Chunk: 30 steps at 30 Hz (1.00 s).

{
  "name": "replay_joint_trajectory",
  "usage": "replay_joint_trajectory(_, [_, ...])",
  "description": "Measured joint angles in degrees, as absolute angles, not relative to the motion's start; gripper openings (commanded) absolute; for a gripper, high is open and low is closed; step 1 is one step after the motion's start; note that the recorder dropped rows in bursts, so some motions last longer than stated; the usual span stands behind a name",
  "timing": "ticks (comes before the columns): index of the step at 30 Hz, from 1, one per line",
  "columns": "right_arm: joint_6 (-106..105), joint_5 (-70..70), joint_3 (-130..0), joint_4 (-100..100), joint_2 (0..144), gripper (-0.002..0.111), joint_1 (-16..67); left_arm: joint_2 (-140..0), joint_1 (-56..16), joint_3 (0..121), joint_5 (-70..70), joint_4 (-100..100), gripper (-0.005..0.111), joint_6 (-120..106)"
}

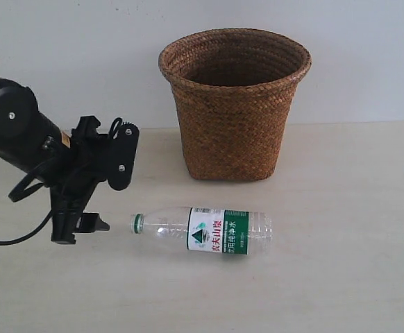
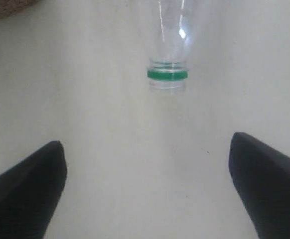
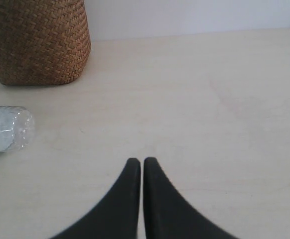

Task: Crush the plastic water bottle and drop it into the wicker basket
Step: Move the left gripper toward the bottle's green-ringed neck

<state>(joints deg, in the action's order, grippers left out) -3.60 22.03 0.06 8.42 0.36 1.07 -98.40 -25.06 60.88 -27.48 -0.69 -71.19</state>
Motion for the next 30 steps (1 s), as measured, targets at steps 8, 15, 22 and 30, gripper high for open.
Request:
replay_joint_trajectory(8, [-3.6, 22.03, 0.06, 8.42, 0.36, 0.0, 1.07, -102.13, -25.06, 60.88, -22.11, 0.0, 0.082, -71.19])
replay_joint_trajectory(15, [-3.6, 22.03, 0.06, 8.42, 0.36, 0.0, 1.07, -104.45, -25.06, 60.88, -21.27, 0.0, 0.082, -72.14])
replay_joint_trajectory(22, [-3.6, 22.03, 0.06, 8.42, 0.36, 0.0, 1.07, -106.42, -25.06, 60.88, -19.1, 2.13, 0.082, -74.86])
replay_joint_trajectory(30, [-3.6, 22.03, 0.06, 8.42, 0.36, 0.0, 1.07, -109.55, -25.06, 60.88, -14.97, 5.35, 0.082, -76.94])
